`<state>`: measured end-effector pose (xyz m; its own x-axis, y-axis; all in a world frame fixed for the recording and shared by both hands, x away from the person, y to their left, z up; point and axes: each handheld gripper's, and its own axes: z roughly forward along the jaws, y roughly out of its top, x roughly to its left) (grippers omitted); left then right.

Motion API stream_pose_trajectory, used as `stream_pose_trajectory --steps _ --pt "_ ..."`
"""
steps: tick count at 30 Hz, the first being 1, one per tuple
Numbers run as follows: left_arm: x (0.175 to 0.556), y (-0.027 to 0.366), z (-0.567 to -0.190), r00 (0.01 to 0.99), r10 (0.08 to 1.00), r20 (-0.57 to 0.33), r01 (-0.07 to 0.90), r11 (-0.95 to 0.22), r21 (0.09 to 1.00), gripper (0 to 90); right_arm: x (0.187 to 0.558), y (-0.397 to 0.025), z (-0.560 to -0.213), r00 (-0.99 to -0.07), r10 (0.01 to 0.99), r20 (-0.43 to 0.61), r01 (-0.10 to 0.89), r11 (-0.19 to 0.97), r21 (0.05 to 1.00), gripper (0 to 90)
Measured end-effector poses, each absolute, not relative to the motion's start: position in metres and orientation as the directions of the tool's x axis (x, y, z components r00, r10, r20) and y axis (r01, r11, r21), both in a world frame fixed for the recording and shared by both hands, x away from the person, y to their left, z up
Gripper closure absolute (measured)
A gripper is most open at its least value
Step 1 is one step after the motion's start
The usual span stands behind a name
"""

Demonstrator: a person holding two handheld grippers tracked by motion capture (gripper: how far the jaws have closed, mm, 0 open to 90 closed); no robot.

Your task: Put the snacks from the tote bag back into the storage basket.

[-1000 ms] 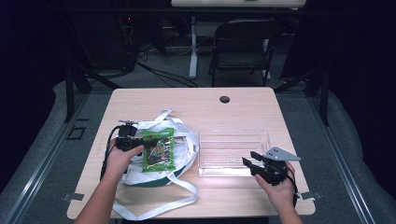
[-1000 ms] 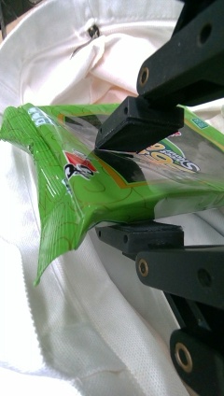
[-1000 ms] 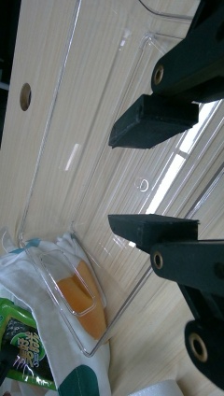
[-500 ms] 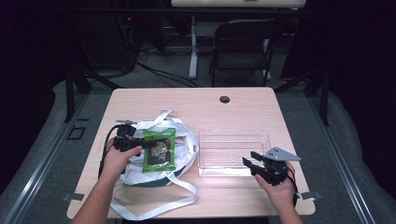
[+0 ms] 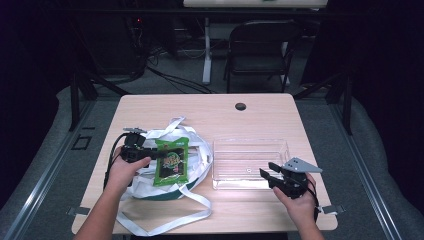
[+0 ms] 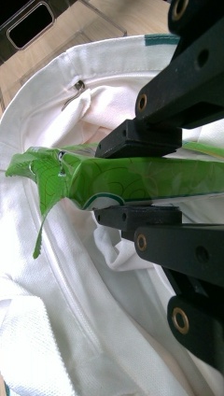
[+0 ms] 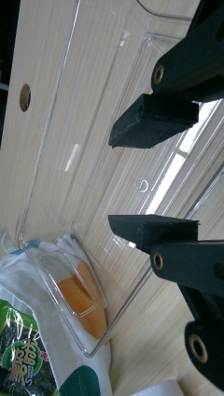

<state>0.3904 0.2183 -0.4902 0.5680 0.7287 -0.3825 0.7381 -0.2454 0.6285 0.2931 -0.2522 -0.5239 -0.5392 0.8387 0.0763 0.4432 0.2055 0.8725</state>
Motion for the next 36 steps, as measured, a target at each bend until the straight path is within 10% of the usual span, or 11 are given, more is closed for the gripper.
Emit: stream_pose_trajectory --steps 36 --pt "0.379 0.235 -0.456 0.596 0.734 -0.327 0.67 -0.229 0.706 72.5 0.293 -0.25 -0.524 -0.554 0.832 0.045 0.425 0.235 0.874 55.0"
